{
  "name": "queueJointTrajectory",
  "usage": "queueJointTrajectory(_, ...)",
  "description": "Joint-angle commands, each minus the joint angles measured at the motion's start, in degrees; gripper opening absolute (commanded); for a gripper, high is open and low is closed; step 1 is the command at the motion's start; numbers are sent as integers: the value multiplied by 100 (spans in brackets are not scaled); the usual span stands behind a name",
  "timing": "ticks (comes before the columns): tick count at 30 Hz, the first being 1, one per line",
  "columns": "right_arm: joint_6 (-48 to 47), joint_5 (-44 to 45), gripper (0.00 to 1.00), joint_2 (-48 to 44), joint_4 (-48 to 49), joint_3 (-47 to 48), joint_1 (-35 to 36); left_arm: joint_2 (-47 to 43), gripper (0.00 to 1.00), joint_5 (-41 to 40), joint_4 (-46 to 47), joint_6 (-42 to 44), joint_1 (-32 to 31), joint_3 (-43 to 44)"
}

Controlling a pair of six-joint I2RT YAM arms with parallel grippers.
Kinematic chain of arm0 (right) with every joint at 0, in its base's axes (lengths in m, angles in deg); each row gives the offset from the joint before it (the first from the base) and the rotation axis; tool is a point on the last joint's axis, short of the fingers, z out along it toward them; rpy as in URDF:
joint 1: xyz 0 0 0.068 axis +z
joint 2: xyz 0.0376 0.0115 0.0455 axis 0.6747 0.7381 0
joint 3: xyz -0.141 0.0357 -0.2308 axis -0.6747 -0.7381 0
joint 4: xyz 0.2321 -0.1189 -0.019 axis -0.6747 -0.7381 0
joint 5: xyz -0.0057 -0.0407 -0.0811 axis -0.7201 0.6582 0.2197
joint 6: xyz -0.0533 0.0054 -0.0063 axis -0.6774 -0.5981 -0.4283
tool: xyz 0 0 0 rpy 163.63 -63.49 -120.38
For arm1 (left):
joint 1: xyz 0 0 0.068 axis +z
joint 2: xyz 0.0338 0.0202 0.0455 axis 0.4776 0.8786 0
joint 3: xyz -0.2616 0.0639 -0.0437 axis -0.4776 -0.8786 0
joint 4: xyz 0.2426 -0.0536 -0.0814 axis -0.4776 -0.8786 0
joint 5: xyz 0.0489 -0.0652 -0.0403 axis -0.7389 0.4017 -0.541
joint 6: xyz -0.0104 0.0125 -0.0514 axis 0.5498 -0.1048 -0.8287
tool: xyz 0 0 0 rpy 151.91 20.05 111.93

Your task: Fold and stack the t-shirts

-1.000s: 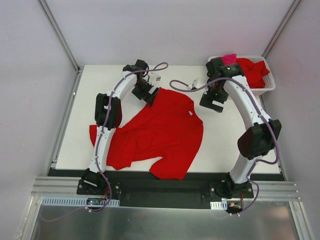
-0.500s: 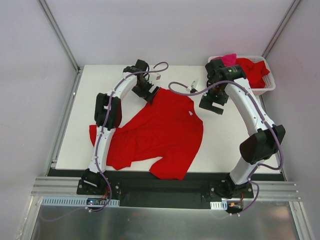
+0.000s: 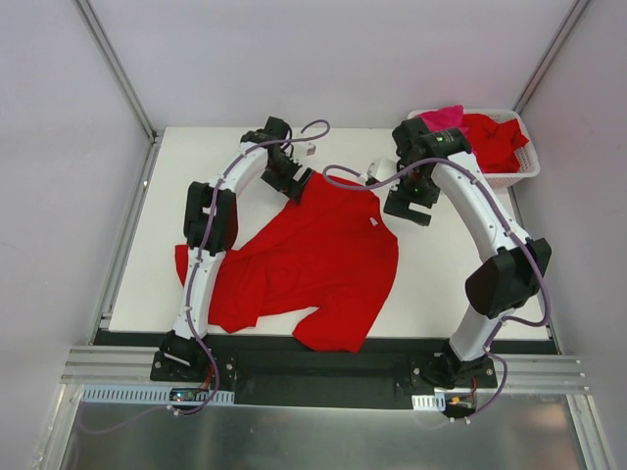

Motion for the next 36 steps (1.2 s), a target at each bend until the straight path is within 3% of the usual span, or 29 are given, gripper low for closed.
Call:
queueJointTrajectory(1,100,37,96,69,-579,202,29,-578,87,106,-34,-6,116,-46)
queueJointTrajectory(18,109,98,96,192,-571,202,125,-421,85,-255,98,-155,319,-2)
queueJointTrajectory(24,126,125,96,192,-571,149,125,-385,84,-70,89,-129,205,-54)
queueJointTrajectory(36,153,81,96,157,-597,140,125,-174,84,-694,133,179,-191,-134)
